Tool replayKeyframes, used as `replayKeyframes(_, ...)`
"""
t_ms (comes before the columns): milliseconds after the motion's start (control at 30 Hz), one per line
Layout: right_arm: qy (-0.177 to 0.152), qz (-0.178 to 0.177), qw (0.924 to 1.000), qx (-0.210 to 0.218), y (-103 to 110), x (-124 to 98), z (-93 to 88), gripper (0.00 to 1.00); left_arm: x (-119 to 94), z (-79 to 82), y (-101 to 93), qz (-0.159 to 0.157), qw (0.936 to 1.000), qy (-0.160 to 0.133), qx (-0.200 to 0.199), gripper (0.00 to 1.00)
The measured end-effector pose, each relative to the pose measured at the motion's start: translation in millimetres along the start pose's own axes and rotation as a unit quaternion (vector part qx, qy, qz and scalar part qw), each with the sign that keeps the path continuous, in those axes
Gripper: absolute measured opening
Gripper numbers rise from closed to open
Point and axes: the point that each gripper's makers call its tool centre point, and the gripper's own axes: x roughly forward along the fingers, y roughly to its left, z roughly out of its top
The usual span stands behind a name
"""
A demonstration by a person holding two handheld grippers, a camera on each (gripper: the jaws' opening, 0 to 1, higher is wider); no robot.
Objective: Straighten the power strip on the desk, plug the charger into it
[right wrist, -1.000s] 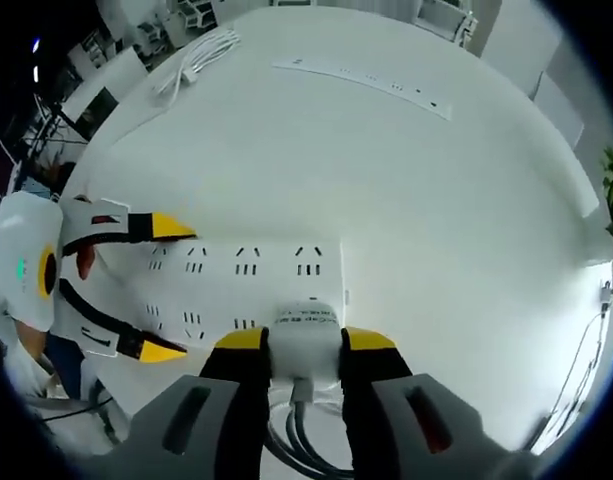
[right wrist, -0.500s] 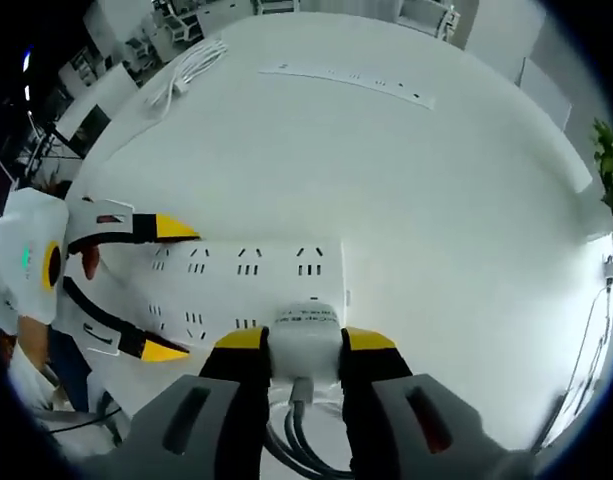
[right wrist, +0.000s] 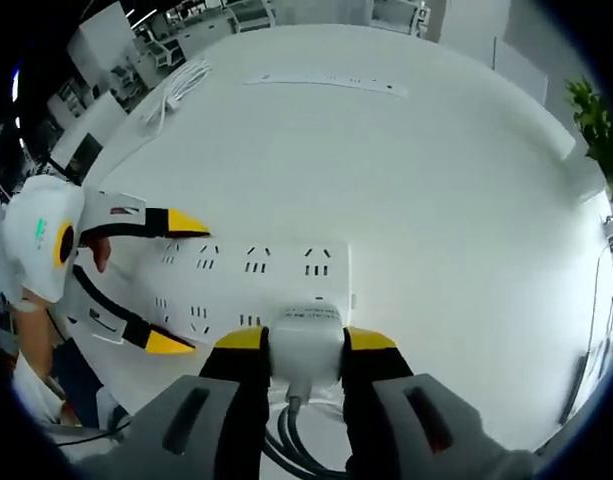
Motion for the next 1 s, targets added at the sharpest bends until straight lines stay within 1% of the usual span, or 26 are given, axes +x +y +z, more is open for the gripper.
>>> replayKeyframes(200, -0.002, -0.005, 0.9999, 0.013, 0.8, -4.3, -9.8, 0.26, 1.2, 1.6, -4.0, -0.016, 0.9997, -0.003, 0.020, 0.71)
replayKeyframes(433, 0.004, -0.003, 0.9997, 0.024, 4.5, -9.7, -27.3, 0.27, 3.3, 4.2, -10.5, -0.037, 0.9983, -0.007, 0.045, 0.72)
replayKeyframes(700, 0.007, -0.002, 0.9994, 0.033, 13.2, -14.9, -47.9, 0.28, 4.7, 6.1, -17.2, -0.050, 0.9965, -0.009, 0.065, 0.72)
replayKeyframes(800, 0.005, -0.001, 0.9993, 0.036, 14.1, -15.8, -50.5, 0.28, 4.7, 6.1, -19.0, -0.054, 0.9961, -0.010, 0.070, 0.72)
replayKeyframes(867, -0.002, -0.003, 0.9993, 0.038, 14.6, -16.0, -51.2, 0.28, 4.7, 6.1, -19.2, -0.053, 0.9961, -0.010, 0.070, 0.72)
replayKeyframes(1000, -0.008, 0.011, 0.9986, 0.051, 12.8, -14.5, -49.5, 0.29, 4.6, 5.9, -19.7, -0.053, 0.9961, -0.013, 0.069, 0.72)
